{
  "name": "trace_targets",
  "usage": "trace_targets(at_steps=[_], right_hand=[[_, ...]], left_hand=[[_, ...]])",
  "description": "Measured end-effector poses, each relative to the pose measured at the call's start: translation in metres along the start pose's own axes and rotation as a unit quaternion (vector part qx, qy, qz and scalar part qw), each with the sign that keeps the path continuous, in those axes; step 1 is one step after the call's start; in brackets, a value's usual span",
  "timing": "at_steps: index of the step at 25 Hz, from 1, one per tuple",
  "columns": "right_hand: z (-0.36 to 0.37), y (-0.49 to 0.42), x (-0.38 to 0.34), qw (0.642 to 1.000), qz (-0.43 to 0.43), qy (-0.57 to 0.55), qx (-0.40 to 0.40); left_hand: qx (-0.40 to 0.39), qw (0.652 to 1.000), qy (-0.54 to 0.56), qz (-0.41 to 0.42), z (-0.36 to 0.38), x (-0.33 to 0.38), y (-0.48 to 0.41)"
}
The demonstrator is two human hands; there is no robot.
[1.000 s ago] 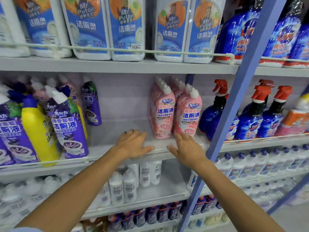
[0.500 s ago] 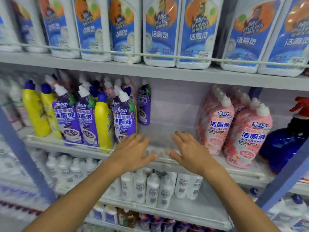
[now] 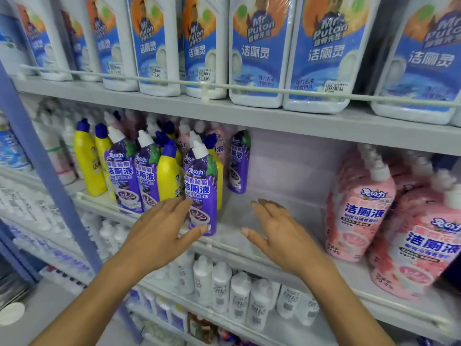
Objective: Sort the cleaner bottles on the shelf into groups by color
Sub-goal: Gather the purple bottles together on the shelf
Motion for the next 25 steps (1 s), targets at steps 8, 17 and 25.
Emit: trace_targets(at_steps=[8, 17, 25], right_hand=[[-0.025, -0.108, -0.033, 0.989, -0.049, -0.118, 0.074], [-0.014, -0.137, -0.06, 0.959, 0.045, -0.24, 0.142], [-0.025, -0.13, -0.061, 0.963, 0.053, -0.236, 0.114]], left_hand=[[0.06, 0.991, 0.0, -0.123, -0.055, -0.052, -0.034], [0.18, 0.971, 0.113, -0.113, -0.049, -0.071, -0.082], [0.232, 0.958, 0.143, -0.091, -0.043, -0.081, -0.08]])
Point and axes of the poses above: each hand's wrist, its own y-axis away from the middle knuckle, its own z-axis out of the palm, x = y × z, the point moved 8 cm from there along -y, towards the middle knuckle, and after that the axes turned 15 degrees about y, right-handed, at the moved point
